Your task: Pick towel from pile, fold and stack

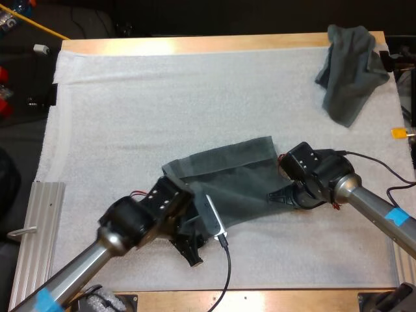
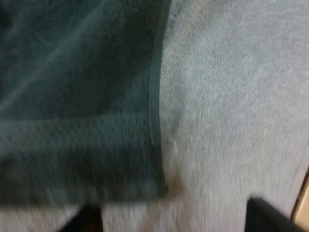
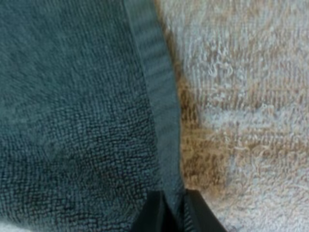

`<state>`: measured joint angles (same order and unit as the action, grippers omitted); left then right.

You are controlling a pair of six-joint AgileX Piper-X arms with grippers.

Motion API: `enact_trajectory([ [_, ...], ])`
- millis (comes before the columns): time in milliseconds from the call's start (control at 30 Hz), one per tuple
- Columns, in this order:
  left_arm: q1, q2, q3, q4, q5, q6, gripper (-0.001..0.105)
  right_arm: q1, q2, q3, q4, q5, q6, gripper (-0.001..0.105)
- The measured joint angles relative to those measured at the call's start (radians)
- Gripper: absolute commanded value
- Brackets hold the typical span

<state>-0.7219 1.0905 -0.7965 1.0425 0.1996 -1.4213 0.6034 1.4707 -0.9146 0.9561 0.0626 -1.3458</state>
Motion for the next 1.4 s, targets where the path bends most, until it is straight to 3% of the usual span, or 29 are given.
enact_trajectory([
  [767, 0.000, 0.407, 0.024, -0.105, 0.000, 0.000, 0.058, 0.000, 0.001, 0.000, -0.037, 0.009, 0.000, 0.000],
  [1000, 0.000, 0.452, 0.015, -0.101, -0.003, -0.011, 0.057, 0.000, 0.001, 0.000, -0.037, 0.009, 0.000, 0.000],
  [1133, 0.000, 0.454, 0.013, -0.103, 0.001, -0.017, 0.040, 0.000, 0.001, 0.000, -0.037, 0.009, 0.000, 0.000],
  [1300, 0.000, 0.462, 0.013, -0.105, -0.002, -0.027, 0.004, 0.000, 0.001, 0.000, -0.037, 0.009, 0.000, 0.000],
  [1400, 0.000, 0.462, 0.013, -0.107, -0.002, -0.031, 0.000, 0.000, 0.001, 0.000, -0.037, 0.009, 0.000, 0.000],
])
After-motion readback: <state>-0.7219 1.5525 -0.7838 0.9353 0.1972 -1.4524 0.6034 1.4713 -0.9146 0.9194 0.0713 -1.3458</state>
